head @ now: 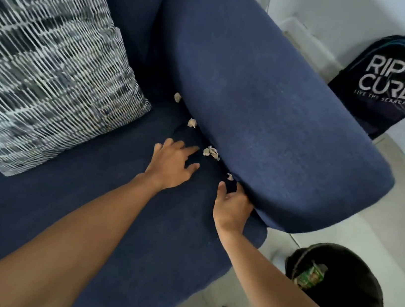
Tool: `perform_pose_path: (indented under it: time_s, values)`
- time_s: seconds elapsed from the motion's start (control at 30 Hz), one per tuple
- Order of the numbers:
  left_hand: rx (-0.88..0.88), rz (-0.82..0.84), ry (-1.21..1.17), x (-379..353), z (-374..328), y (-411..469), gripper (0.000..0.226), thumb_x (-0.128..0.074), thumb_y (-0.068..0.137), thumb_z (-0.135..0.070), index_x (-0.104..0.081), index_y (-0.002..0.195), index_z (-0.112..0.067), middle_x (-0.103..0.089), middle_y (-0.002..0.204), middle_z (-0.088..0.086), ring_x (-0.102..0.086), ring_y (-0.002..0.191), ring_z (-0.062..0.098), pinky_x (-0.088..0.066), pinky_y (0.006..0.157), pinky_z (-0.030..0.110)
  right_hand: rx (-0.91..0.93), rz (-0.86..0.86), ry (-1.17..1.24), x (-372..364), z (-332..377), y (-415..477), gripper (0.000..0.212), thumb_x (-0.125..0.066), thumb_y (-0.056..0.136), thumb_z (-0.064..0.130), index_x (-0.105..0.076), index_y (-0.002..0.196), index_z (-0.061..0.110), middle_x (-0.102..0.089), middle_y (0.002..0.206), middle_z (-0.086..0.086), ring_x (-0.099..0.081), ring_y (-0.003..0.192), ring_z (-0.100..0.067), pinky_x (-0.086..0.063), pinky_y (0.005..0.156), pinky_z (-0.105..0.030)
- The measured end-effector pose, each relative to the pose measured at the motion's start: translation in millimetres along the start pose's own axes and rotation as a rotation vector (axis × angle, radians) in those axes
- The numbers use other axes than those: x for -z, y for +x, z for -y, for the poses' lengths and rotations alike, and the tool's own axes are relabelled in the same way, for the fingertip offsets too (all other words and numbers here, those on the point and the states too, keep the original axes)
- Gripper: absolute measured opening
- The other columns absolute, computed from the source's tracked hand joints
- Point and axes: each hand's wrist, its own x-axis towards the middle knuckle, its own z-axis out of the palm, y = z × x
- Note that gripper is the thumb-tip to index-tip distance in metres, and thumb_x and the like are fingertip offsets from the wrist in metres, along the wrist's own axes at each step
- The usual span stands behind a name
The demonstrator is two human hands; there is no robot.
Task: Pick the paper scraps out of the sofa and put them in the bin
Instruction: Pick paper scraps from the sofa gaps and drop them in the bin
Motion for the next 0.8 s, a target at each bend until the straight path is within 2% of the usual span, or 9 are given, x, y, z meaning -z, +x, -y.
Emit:
perform_pose_path:
  time_s: [0.13, 0.23, 0.37, 0.53, 0.7, 0.8]
  values:
    - [-0.009, -0.047, -0.100, -17.7, -6.8, 23.3, 0.047, -0.059, 0.093, -0.047, -0.056, 0.136, -0.028, -0.062, 0.098, -0.002, -0.048, 0.104, 0.025, -0.032, 0.081, 0.037, -0.008, -0.096, 0.013, -15.4, -0.6, 16.3, 0.029, -0.061, 0.097, 0.030, -0.070, 0.113, 0.008, -0.075, 0.098, -0.016, -0.068, 0.094, -0.038, -0.049, 0.081, -0.036]
    - [-0.015, -0.060, -0.120, -28.6, -12.0, 38.8, 0.041, -0.061, 0.092, -0.047, -0.062, 0.129, -0.030, -0.063, 0.096, 0.000, -0.049, 0.103, 0.027, -0.036, 0.084, 0.039, -0.015, -0.146, 0.077, -24.2, -3.0, 24.8, 0.025, -0.062, 0.096, 0.028, -0.075, 0.102, 0.008, -0.076, 0.097, -0.012, -0.069, 0.090, -0.033, -0.049, 0.079, -0.032]
    - [-0.025, -0.095, -0.138, -39.1, -16.6, 49.3, 0.032, -0.063, 0.091, -0.046, -0.069, 0.118, -0.029, -0.067, 0.094, 0.000, -0.049, 0.100, 0.027, -0.034, 0.081, 0.038, -0.002, -0.188, 0.151, -31.4, -6.5, 30.4, 0.023, -0.063, 0.096, 0.026, -0.077, 0.099, 0.008, -0.076, 0.096, -0.009, -0.069, 0.091, -0.026, -0.051, 0.085, -0.030]
    - [0.008, -0.122, -0.126, -46.1, -22.6, 60.7, 0.020, -0.065, 0.091, -0.039, -0.074, 0.091, -0.022, -0.071, 0.085, -0.001, -0.051, 0.095, 0.027, -0.038, 0.081, 0.040, 0.035, -0.214, 0.253, -37.5, -11.2, 33.2, 0.017, -0.065, 0.094, 0.015, -0.077, 0.093, 0.004, -0.077, 0.088, -0.009, -0.071, 0.083, -0.022, -0.055, 0.083, -0.034]
    - [0.019, -0.124, -0.156, -47.7, -24.2, 61.2, 0.014, -0.065, 0.091, -0.026, -0.073, 0.085, -0.016, -0.071, 0.082, 0.002, -0.049, 0.094, 0.027, -0.035, 0.078, 0.037, 0.020, -0.197, 0.256, -35.2, -11.6, 35.0, 0.016, -0.065, 0.093, 0.013, -0.076, 0.085, 0.005, -0.075, 0.079, -0.008, -0.068, 0.074, -0.021, -0.054, 0.076, -0.032]
    - [0.012, -0.129, -0.219, -45.4, -21.8, 55.4, 0.013, -0.064, 0.091, -0.023, -0.073, 0.085, -0.016, -0.072, 0.084, 0.000, -0.047, 0.091, 0.024, -0.040, 0.083, 0.041, -0.002, -0.162, 0.267, -30.1, -10.3, 32.3, 0.014, -0.066, 0.092, 0.013, -0.076, 0.085, 0.006, -0.075, 0.076, -0.008, -0.068, 0.071, -0.021, -0.055, 0.076, -0.033]
